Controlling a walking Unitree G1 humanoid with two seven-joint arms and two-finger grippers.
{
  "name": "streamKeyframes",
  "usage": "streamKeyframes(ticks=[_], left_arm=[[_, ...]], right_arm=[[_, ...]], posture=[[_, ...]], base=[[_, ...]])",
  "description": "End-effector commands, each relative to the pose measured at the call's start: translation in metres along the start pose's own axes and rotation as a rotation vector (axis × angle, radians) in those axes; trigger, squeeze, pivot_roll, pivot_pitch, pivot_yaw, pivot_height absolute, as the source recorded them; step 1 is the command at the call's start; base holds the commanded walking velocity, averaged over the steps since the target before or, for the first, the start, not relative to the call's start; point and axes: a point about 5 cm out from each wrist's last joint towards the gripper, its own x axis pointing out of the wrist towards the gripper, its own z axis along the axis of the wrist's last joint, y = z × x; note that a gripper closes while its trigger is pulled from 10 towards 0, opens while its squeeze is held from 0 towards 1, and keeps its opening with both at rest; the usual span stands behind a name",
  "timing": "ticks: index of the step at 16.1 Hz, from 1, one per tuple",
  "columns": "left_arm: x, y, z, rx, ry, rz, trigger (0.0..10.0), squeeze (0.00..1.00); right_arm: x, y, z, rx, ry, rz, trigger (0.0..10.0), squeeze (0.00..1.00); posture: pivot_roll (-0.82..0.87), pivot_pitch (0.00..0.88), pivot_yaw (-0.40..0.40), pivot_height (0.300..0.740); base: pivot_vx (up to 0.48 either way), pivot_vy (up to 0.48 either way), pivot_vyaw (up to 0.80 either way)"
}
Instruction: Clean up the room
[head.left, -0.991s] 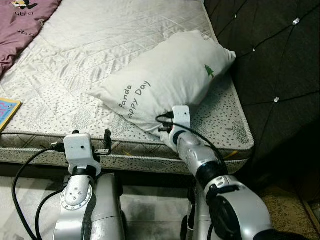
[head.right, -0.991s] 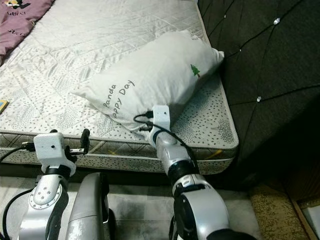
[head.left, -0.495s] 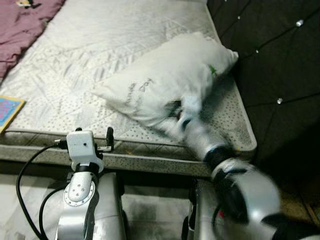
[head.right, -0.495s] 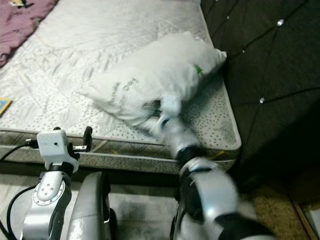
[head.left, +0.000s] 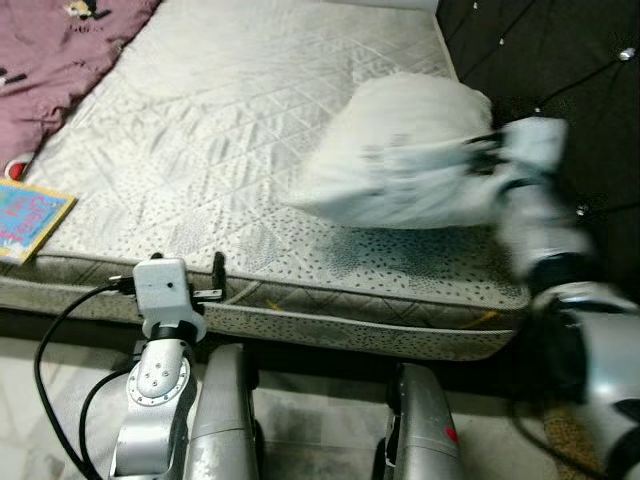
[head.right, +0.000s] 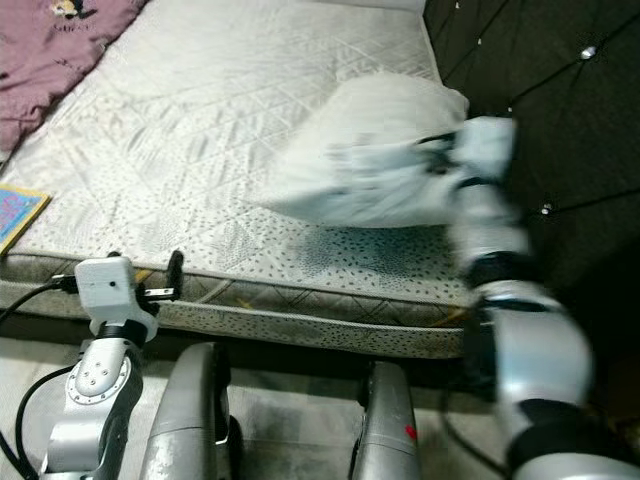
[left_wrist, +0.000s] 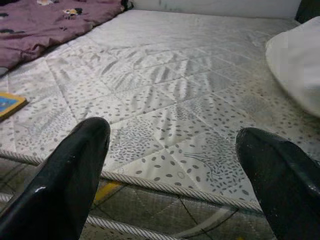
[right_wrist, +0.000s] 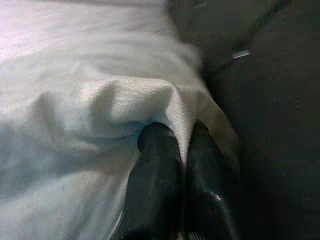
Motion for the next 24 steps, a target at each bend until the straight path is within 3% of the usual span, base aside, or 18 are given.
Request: streamKeyframes(ticks=[1,3,6,8,9,11,15,17,20,22,23,24], left_arm=[[0.003,-0.002,-0.001,0.014,0.004,-0.012,10.0,0.00],[0.003,-0.001,-0.001,0.017,0.008,-0.013,10.0,0.00],[0.002,-0.001,-0.002,0.015,0.009,-0.019,10.0,0.00],[0.002,-0.002,-0.004,0.017,0.014,-0.030,10.0,0.00],[0.001,-0.002,-0.004,0.018,0.016,-0.032,10.0,0.00],[0.002,-0.002,-0.004,0.022,0.017,-0.037,10.0,0.00],[0.003,-0.001,-0.003,0.027,0.012,-0.038,10.0,0.00],[0.003,0.000,-0.003,0.030,0.013,-0.033,10.0,0.00],[0.004,-0.002,-0.003,0.029,0.012,-0.037,10.0,0.00],[0.005,-0.003,-0.003,0.029,0.012,-0.037,10.0,0.00],[0.005,-0.002,-0.003,0.028,0.011,-0.035,10.0,0.00],[0.004,0.000,-0.002,0.030,0.006,-0.024,10.0,0.00]], right_arm=[[-0.001,-0.022,0.020,-0.001,-0.089,-0.071,0.0,0.00],[-0.006,-0.043,0.009,-0.032,-0.078,-0.120,0.0,0.00],[-0.014,-0.040,-0.017,-0.060,-0.066,-0.081,0.0,0.00],[-0.030,-0.016,-0.053,-0.045,-0.059,0.008,0.0,0.00],[-0.035,-0.010,-0.058,-0.035,-0.063,0.033,0.0,0.00],[-0.060,0.026,-0.083,0.012,-0.060,0.140,0.0,0.00],[-0.090,0.058,-0.100,0.110,-0.016,0.236,0.0,0.00],[-0.101,0.070,-0.108,0.116,0.023,0.279,0.0,0.00],[-0.084,0.079,-0.104,0.089,0.059,0.374,0.0,0.00],[-0.066,0.074,-0.089,0.079,0.039,0.390,0.0,0.00],[-0.054,0.068,-0.078,0.079,0.033,0.412,0.0,0.00],[-0.036,0.050,-0.057,0.049,0.002,0.362,0.0,0.00]], posture=[[0.00,0.024,0.007,0.549],[-0.01,0.025,0.009,0.549],[-0.01,0.028,0.009,0.549],[-0.02,0.030,0.015,0.549],[-0.02,0.030,0.015,0.549],[-0.02,0.027,0.018,0.549],[-0.01,0.025,0.011,0.549],[-0.01,0.030,0.014,0.549],[-0.01,0.032,0.016,0.549],[-0.01,0.030,0.014,0.549],[0.00,0.028,0.006,0.549],[0.00,0.026,-0.003,0.549]], base=[[0.000,0.000,0.00],[0.000,0.000,0.00],[0.000,0.000,0.00],[0.000,0.000,0.00],[0.000,0.000,0.00],[0.000,0.000,0.00],[0.000,0.000,0.00],[0.000,0.000,0.00],[0.000,0.000,0.00],[0.000,0.000,0.00],[0.000,0.000,0.00],[0.000,0.000,0.00]])
